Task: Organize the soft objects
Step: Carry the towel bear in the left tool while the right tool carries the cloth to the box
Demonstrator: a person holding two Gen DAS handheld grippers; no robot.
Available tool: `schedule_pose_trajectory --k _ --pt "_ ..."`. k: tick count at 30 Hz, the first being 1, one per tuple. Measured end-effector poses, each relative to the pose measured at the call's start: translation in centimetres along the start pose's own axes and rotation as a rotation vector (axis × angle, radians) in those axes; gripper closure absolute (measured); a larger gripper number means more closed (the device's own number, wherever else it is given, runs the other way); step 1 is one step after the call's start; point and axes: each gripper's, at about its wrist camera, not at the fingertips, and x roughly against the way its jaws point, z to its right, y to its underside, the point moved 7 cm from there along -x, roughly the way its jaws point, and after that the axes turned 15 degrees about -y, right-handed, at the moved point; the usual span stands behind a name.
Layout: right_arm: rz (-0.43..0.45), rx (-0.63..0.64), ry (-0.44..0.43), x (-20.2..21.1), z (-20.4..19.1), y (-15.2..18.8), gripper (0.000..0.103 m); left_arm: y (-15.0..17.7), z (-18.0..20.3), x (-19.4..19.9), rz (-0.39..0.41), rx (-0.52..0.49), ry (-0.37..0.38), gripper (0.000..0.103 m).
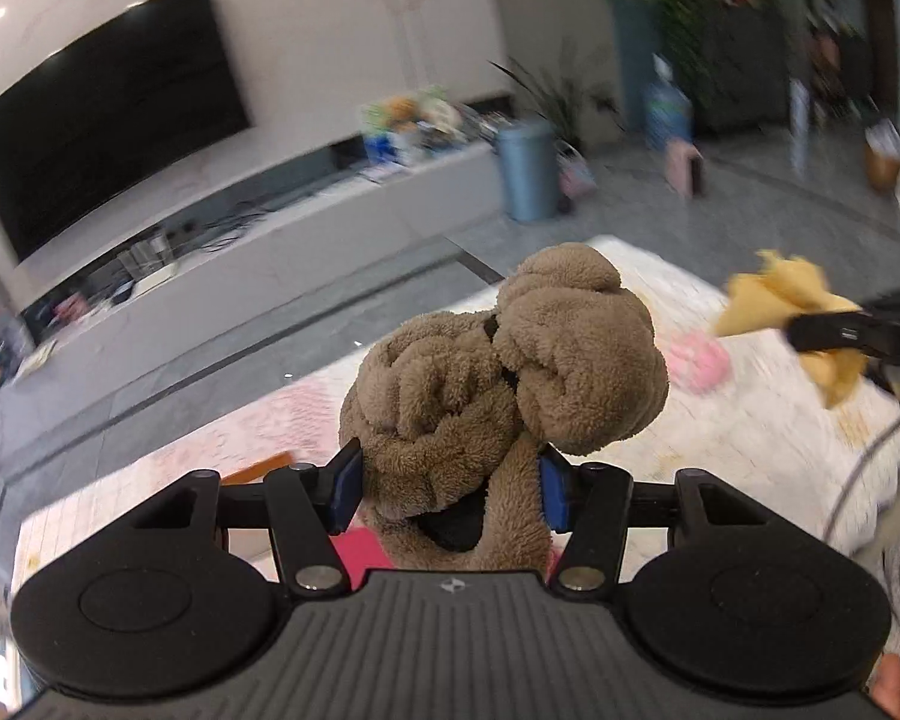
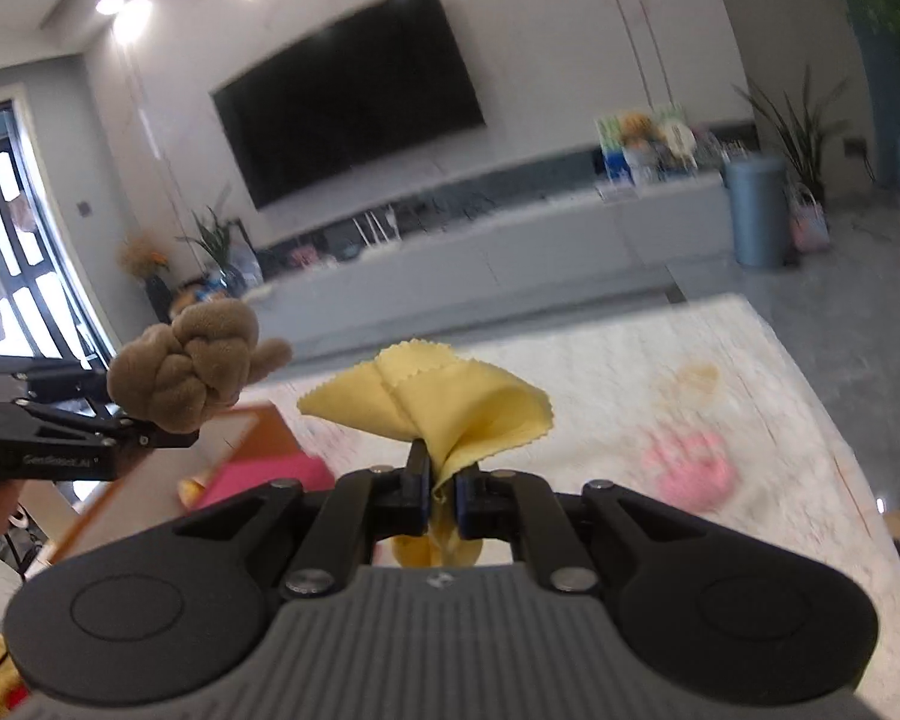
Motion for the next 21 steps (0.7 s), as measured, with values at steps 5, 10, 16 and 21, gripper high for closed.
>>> schedule_pose_trajectory --k 5,10,16,21 --pt "0.067 0.019 -0.141 0.8 -5.9 -4.0 0.097 0.3 -7.2 1.0 0.062 0.234 -0.109 0.038" --pt "0.049 0.114 -0.213 -1.0 -13.6 -7.3 0.097 1.9 -12.2 0.9 0.093 0.430 -0.216 0.038" --pt "-0.057 0.224 -0.296 -7.7 -22.6 -8.8 0.093 5.1 -15.7 -1.3 0.038 0.567 -0.168 0.038" --pt "-0.253 0.391 -0.229 -17.0 -26.9 -6.2 0.095 8.2 -18.4 -3.0 -0.017 0.615 -0.159 0.038"
